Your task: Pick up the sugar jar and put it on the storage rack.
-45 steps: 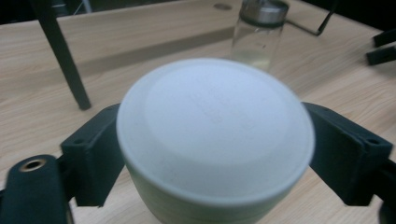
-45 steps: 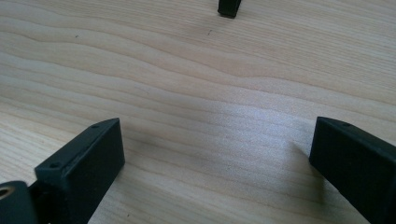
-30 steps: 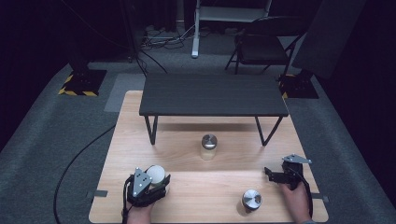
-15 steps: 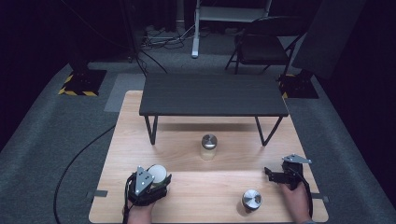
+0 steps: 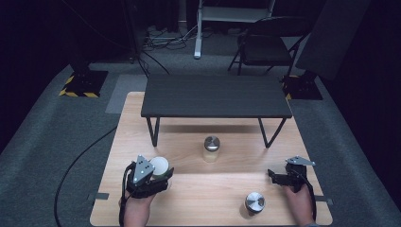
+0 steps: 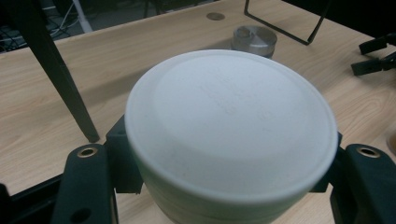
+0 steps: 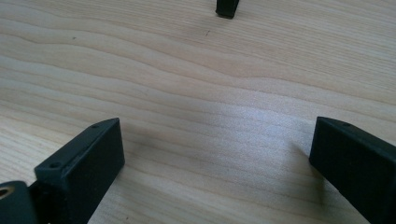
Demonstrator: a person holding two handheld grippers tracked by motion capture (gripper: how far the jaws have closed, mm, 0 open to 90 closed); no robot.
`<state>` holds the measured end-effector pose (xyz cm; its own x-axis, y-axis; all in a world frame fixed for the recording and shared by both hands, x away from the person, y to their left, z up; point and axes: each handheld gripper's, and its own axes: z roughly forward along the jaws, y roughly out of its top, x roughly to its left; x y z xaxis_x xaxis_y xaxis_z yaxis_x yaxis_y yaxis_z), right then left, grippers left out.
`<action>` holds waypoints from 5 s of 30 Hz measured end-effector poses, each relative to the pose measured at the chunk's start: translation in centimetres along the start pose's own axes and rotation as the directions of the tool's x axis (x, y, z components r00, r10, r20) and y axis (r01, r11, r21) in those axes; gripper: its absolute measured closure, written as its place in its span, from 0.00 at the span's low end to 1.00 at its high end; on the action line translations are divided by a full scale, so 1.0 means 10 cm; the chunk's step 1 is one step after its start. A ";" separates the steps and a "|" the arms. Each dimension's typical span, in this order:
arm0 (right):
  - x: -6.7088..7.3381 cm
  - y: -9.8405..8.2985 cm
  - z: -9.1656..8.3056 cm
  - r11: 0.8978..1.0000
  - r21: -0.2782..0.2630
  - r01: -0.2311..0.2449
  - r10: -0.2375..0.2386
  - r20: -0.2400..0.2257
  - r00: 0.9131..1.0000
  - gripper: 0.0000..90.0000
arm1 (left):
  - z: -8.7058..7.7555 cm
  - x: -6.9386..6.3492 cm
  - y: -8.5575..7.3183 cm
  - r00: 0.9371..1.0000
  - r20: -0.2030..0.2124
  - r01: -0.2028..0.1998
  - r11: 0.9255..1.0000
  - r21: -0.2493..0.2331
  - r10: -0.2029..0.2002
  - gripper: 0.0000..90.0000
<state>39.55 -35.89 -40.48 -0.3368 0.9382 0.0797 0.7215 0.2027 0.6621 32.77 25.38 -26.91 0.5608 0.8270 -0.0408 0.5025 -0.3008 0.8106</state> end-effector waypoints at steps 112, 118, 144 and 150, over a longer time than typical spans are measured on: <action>0.03 0.00 0.00 1.000 0.000 -0.025 0.025 0.025 0.999 0.03 | 0.90 0.58 2.12 0.999 -0.043 0.005 0.997 -0.071 -0.008 0.22; 0.03 0.00 0.00 1.000 0.000 -0.025 0.025 0.025 0.999 0.03 | 0.79 0.59 2.05 0.999 -0.041 0.008 0.996 -0.091 -0.012 0.10; 0.04 0.00 0.00 1.000 0.000 -0.025 0.025 0.025 0.999 0.03 | 0.20 0.62 1.41 1.000 -0.001 -0.013 0.996 -0.086 0.013 0.09; 0.04 0.00 0.00 1.000 0.000 -0.024 0.024 0.025 0.999 0.03 | 0.07 0.59 1.17 1.000 -0.023 -0.021 0.995 -0.093 0.019 0.09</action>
<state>39.41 -35.56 -40.45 -0.3041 0.9495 0.0774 0.7296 0.1799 0.6597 42.45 26.44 -18.04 0.5553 0.8316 -0.0122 0.4273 -0.2727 0.8620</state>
